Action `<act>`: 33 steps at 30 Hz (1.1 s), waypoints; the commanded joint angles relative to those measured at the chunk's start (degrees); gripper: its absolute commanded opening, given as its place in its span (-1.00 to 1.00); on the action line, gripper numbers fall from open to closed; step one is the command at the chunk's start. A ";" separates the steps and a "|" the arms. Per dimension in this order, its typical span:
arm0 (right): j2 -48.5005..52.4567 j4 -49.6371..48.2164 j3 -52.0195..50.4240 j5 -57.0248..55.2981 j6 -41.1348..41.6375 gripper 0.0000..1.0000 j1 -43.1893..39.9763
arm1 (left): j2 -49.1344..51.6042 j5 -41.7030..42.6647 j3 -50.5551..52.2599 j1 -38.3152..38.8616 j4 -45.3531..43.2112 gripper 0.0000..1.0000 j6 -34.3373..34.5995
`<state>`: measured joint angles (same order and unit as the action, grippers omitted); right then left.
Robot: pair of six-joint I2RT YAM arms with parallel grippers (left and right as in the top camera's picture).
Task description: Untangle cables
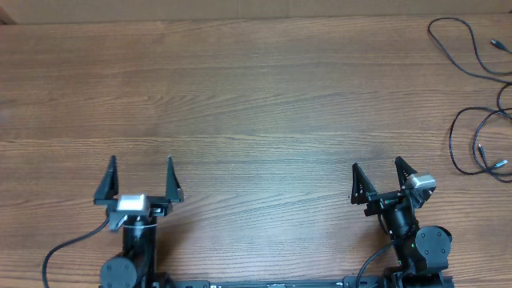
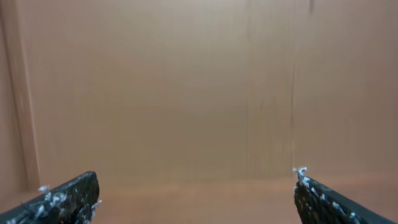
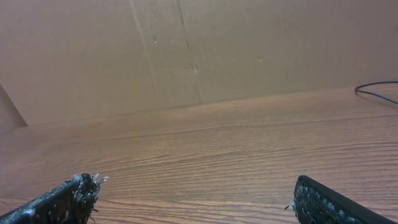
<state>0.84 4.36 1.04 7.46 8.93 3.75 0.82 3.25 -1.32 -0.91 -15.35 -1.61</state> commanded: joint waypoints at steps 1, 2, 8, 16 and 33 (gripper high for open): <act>-0.68 -0.15 -0.55 -0.35 -0.39 1.00 -0.02 | -0.63 0.39 1.05 -0.59 3.69 0.99 0.24; -0.68 -0.15 -0.55 -0.35 -0.39 1.00 -0.02 | -0.63 -0.42 1.05 -0.59 5.62 1.00 0.28; -0.68 -0.15 -0.55 -0.35 -0.39 1.00 -0.02 | -0.63 -2.40 1.05 -0.59 17.88 1.00 0.28; -0.68 -0.17 -0.55 -0.35 -0.39 1.00 -0.02 | -0.63 -3.28 1.05 -0.57 19.80 1.00 -1.36; -0.68 -0.15 -0.55 -0.35 -0.39 1.00 -0.02 | -0.63 -4.31 1.05 -0.57 19.78 0.99 0.28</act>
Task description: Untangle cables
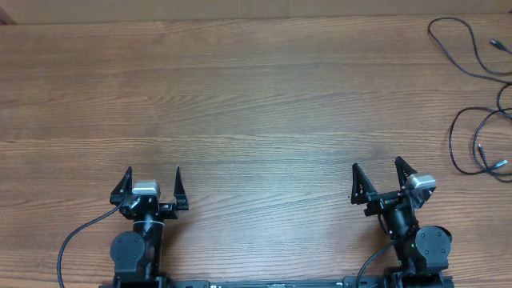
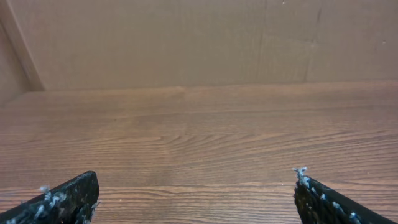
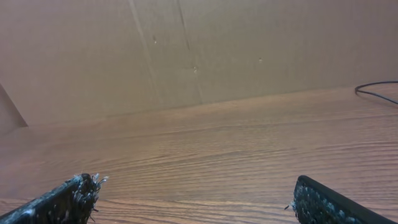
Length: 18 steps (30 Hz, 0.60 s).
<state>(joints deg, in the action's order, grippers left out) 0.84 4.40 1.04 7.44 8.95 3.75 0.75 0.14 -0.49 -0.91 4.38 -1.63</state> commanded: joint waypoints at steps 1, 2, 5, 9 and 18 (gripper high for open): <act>-0.68 -0.20 -0.55 -0.33 -0.42 1.00 -0.02 | -0.57 -1.20 0.22 -0.57 0.00 1.00 0.28; -0.68 -0.20 -0.55 -0.33 -0.42 1.00 -0.02 | -0.57 -1.18 0.22 -0.57 0.02 1.00 -0.20; -0.68 -0.20 -0.55 -0.33 -0.42 1.00 -0.02 | -0.55 -1.18 0.22 -0.57 0.04 1.00 -2.84; -0.68 -0.20 -0.55 -0.33 -0.42 1.00 -0.02 | -0.52 -0.72 0.22 -0.57 0.07 0.99 -2.89; -0.68 -0.20 -0.55 -0.33 -0.42 1.00 -0.02 | -0.50 -0.70 0.22 -0.57 0.07 1.00 -2.89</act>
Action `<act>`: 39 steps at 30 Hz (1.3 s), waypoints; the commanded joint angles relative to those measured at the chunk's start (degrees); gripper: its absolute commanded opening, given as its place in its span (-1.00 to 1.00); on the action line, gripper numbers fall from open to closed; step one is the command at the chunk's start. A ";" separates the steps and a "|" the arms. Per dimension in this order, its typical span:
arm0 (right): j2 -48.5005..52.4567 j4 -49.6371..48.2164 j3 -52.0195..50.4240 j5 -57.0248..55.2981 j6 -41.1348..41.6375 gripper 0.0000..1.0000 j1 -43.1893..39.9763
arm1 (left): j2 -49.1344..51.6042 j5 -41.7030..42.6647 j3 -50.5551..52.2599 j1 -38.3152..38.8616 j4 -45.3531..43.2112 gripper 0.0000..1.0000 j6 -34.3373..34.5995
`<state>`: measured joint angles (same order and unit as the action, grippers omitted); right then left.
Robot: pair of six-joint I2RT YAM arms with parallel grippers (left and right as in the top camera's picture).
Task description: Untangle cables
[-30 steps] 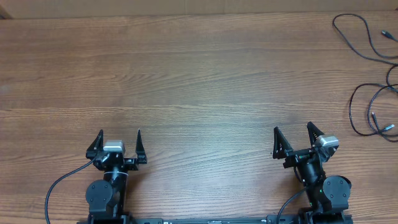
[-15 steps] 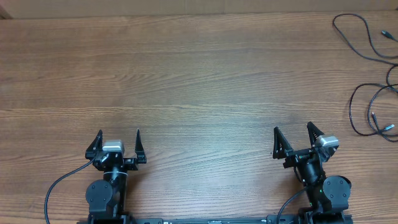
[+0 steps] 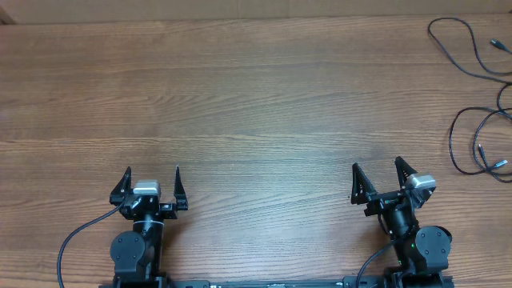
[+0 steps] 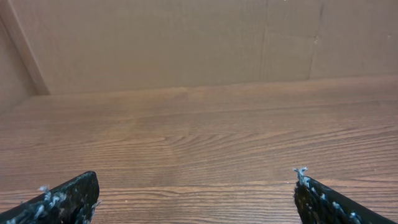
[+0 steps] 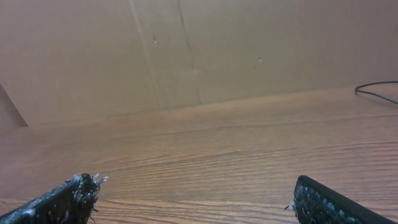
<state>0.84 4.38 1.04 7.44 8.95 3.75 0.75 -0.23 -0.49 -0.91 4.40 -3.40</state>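
Note:
Thin black cables [image 3: 478, 120] lie in loose loops at the table's far right edge, with small plugs showing near the lower loop. A bit of one cable [image 5: 376, 91] shows at the right edge of the right wrist view. My left gripper [image 3: 152, 174] rests open near the front left, nothing between its fingers. At the front right my right gripper [image 3: 376, 170] also stands open and empty, well short of the cables.
The wooden table [image 3: 240, 104] stretches bare between the arms and the back. A brown cardboard wall [image 4: 186, 43] rises behind the table's far edge. Each arm's own black lead trails off the front edge.
The left wrist view has shifted slightly, showing a little more tabletop and the wall's corner. The right arm and the cables have not moved.
At first my left gripper was raised, its camera facing only the cardboard wall. Then it had dropped back and shrunk in the overhead view, its camera showing the tabletop. It stays there now. The right arm stayed still throughout.

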 commanded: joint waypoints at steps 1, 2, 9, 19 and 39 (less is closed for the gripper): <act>-0.68 -0.17 -0.55 -0.33 -0.42 1.00 -0.02 | -0.50 -0.33 0.22 -0.57 0.02 1.00 -1.11; -0.68 -0.17 -0.55 -0.33 -0.42 1.00 -0.02 | -0.50 -0.33 0.22 -0.57 0.02 0.99 -1.09; -0.68 -0.17 -0.55 -0.33 -0.42 1.00 -0.02 | -0.50 -0.35 0.22 -0.57 0.02 1.00 -1.11; -0.68 0.07 -0.55 -2.29 -7.08 1.00 -0.02 | -0.50 -0.35 0.22 -0.57 0.02 0.99 -1.11; -0.68 0.22 -0.55 -3.74 -15.43 0.99 -0.02 | -0.50 -0.33 0.22 -0.57 0.02 1.00 -1.11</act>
